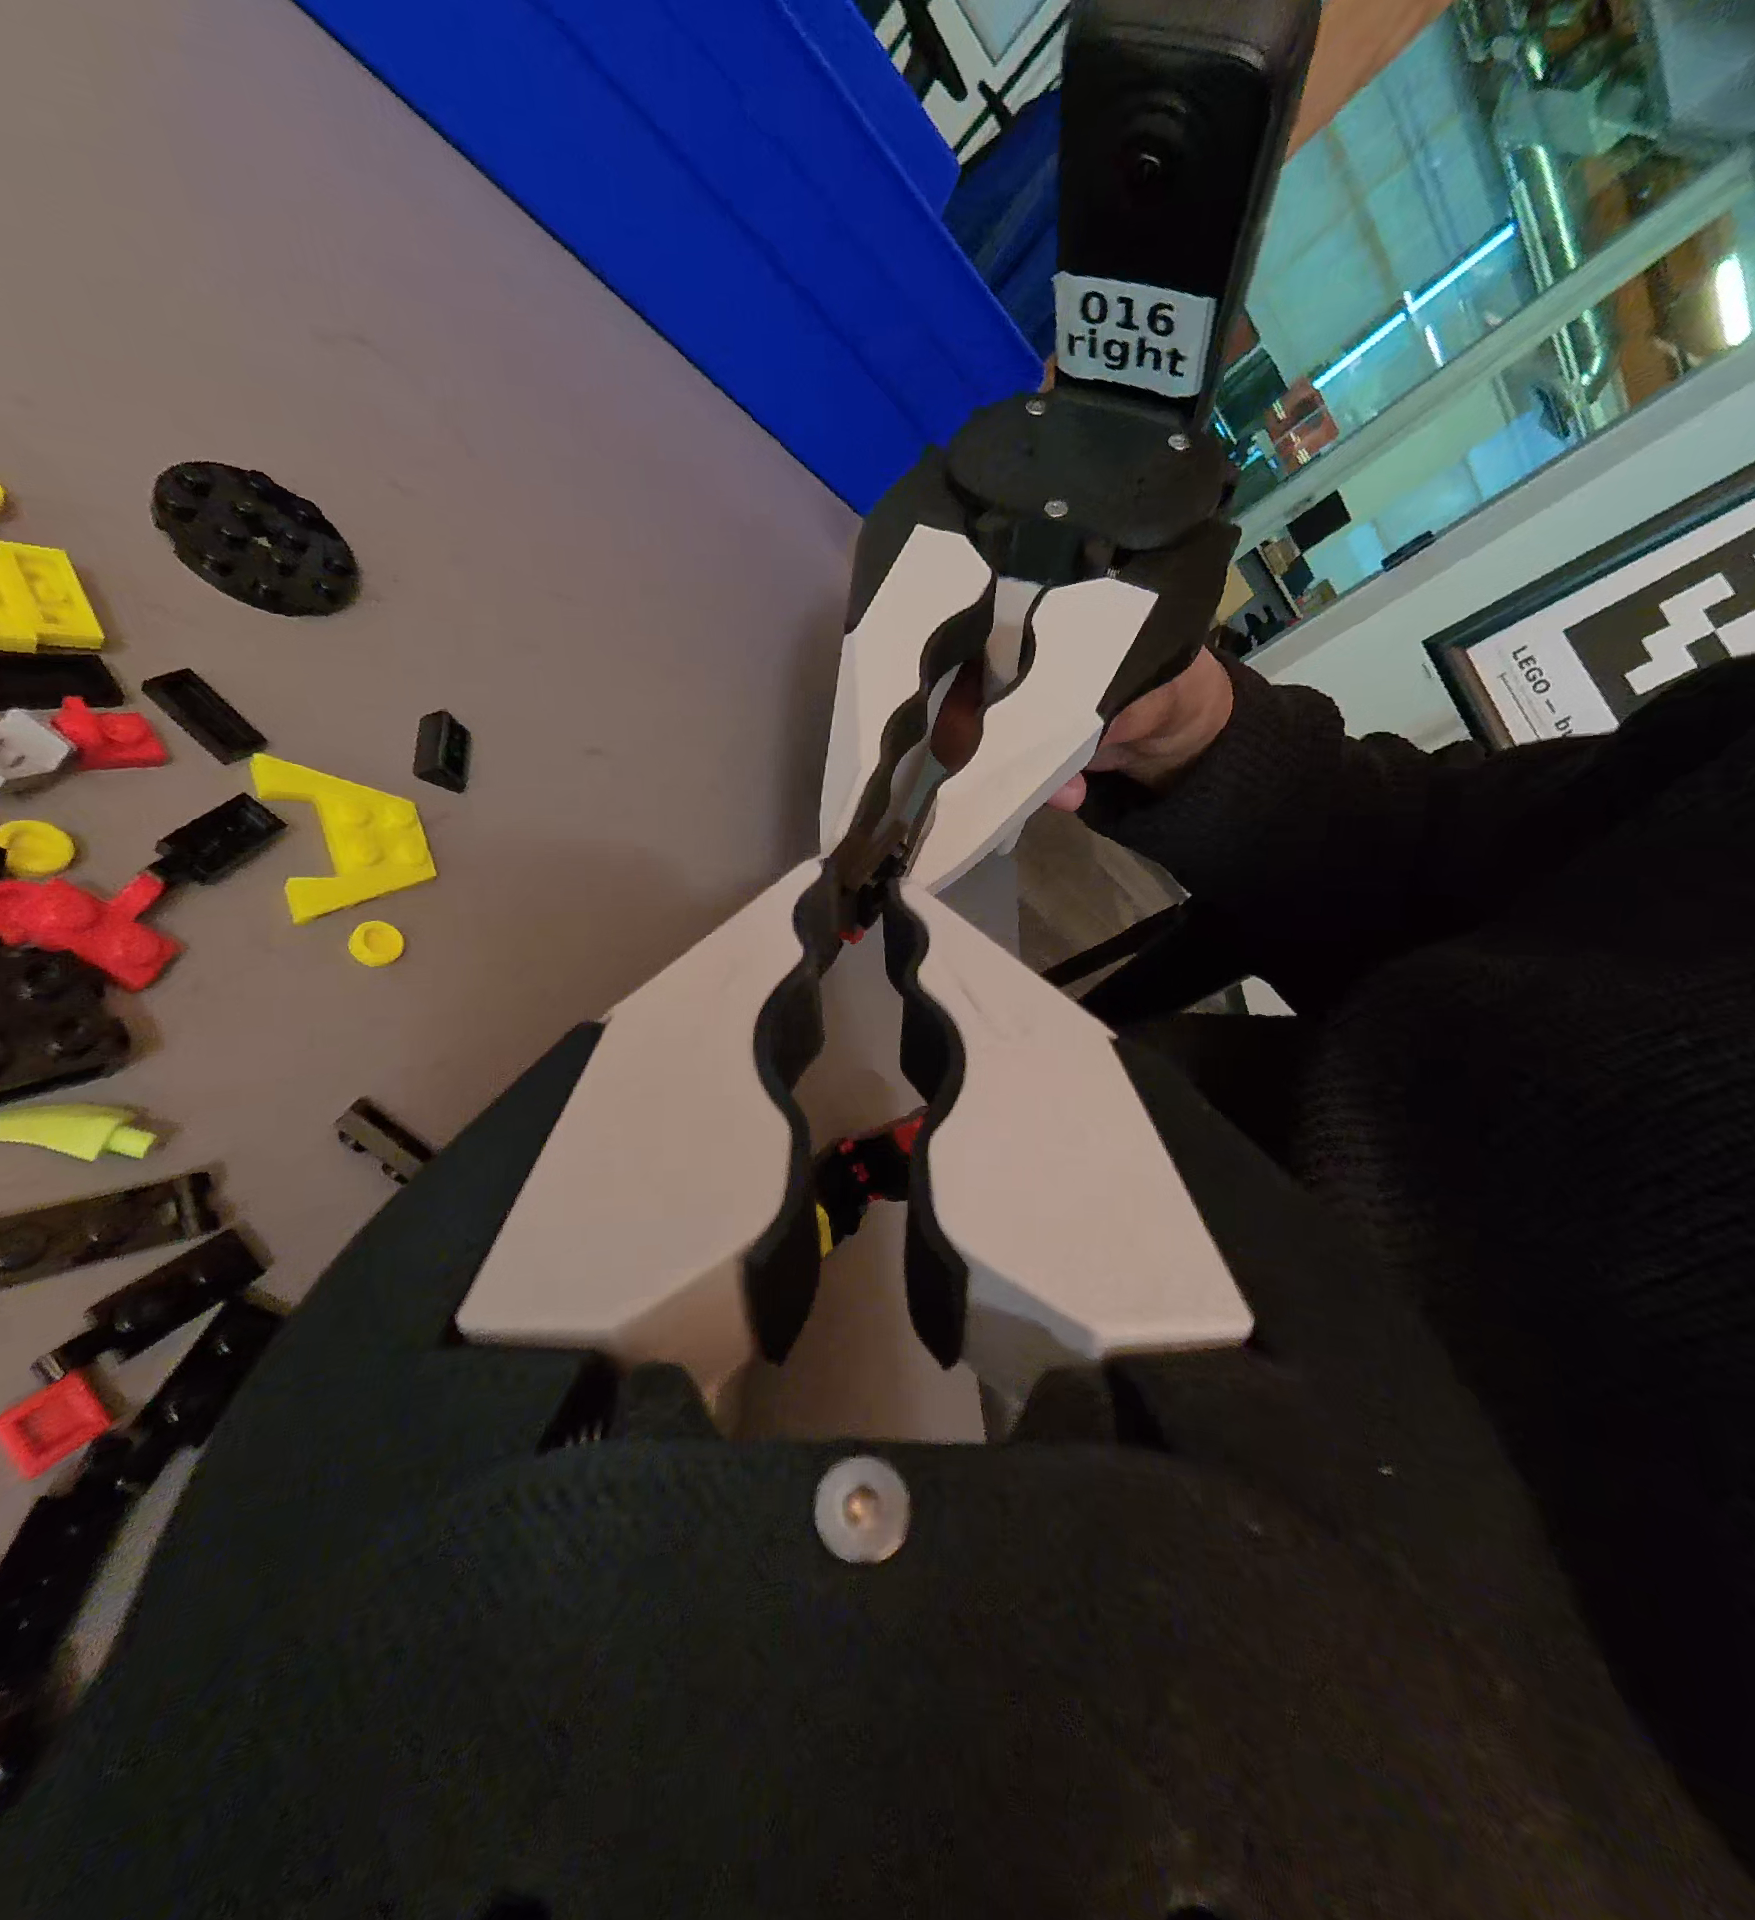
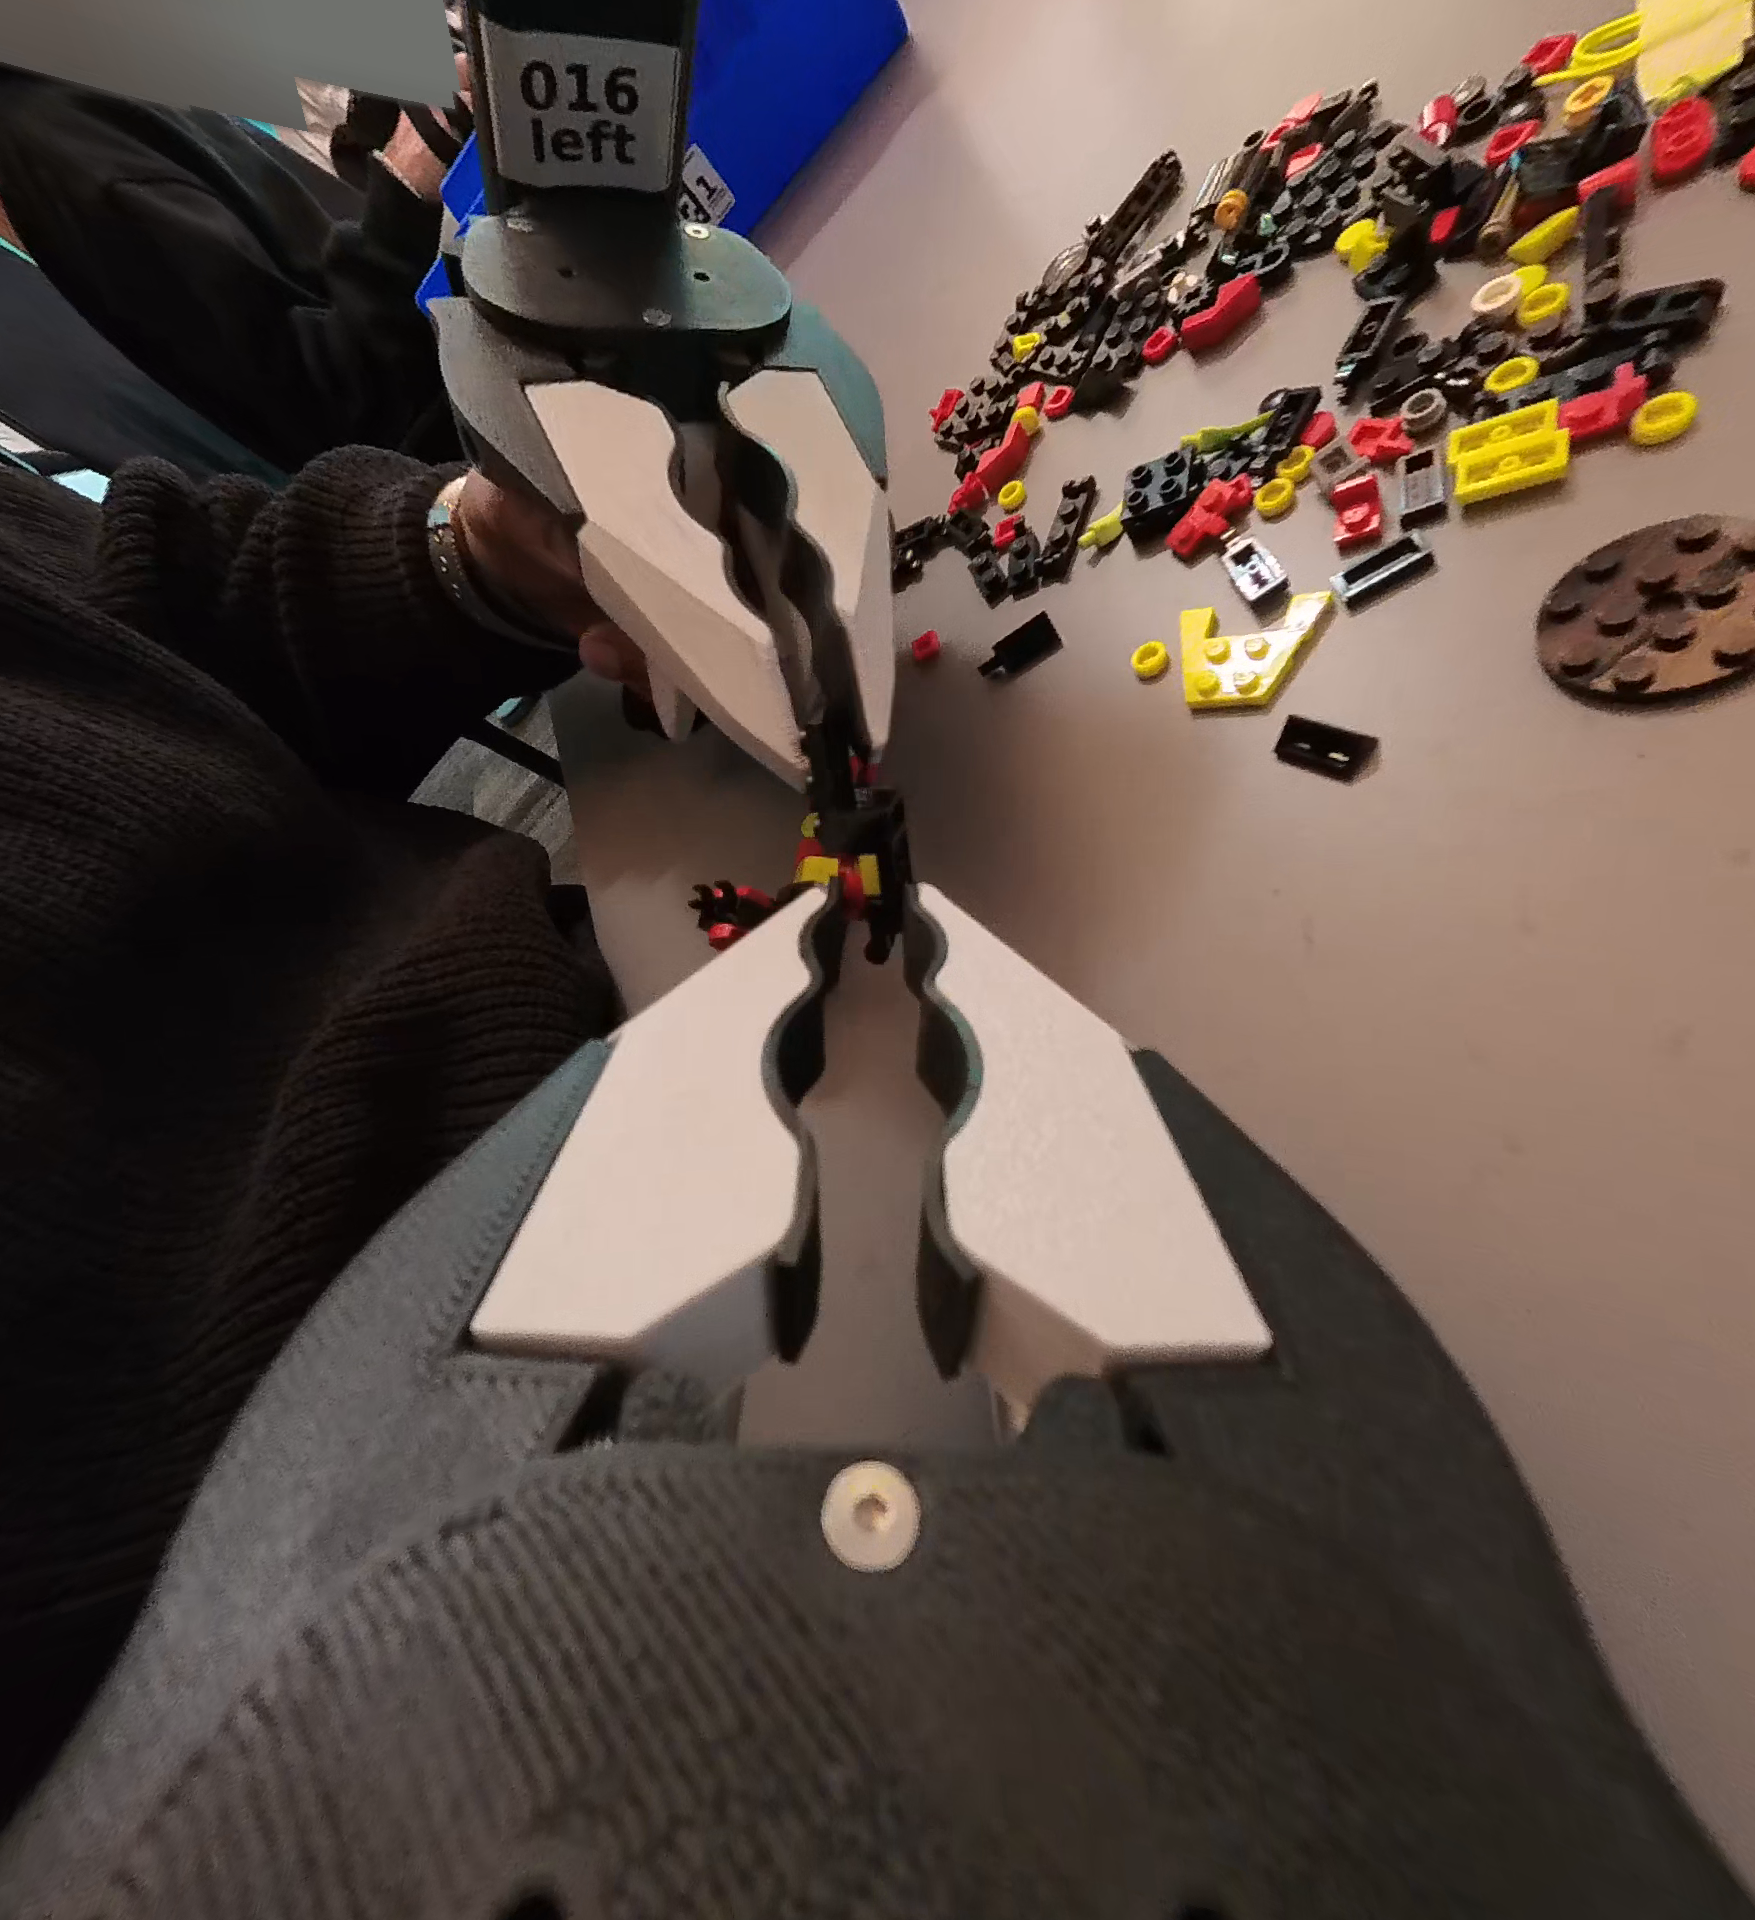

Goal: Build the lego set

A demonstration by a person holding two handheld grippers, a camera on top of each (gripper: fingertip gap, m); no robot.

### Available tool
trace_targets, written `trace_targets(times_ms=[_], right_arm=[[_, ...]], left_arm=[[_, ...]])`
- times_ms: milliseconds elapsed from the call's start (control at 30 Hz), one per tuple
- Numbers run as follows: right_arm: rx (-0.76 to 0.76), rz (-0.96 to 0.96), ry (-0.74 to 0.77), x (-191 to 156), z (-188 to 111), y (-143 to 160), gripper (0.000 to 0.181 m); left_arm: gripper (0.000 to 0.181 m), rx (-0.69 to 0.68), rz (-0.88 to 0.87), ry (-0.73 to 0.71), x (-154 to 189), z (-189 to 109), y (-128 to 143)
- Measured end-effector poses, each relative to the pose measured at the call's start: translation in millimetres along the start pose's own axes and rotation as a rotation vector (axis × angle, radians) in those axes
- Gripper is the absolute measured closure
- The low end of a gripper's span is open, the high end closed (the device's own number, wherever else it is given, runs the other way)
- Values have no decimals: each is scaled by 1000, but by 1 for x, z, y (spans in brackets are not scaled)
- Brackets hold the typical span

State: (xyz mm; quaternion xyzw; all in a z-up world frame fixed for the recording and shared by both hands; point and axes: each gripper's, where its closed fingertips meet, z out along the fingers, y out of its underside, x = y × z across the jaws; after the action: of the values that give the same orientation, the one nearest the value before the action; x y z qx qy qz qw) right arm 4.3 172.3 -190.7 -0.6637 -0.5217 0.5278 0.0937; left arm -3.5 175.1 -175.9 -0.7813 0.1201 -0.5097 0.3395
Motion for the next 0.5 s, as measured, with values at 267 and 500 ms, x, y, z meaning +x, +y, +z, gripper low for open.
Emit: trace_targets(times_ms=[267, 500], right_arm=[[24, -249, 265, 21, -8, -13, 149], [-113, -424, 432, 26, 22, 0, 150]], left_arm=[[177, 57, -339, -174, -39, -8, -4], [178, 68, -460, -184, -47, -8, 3]])
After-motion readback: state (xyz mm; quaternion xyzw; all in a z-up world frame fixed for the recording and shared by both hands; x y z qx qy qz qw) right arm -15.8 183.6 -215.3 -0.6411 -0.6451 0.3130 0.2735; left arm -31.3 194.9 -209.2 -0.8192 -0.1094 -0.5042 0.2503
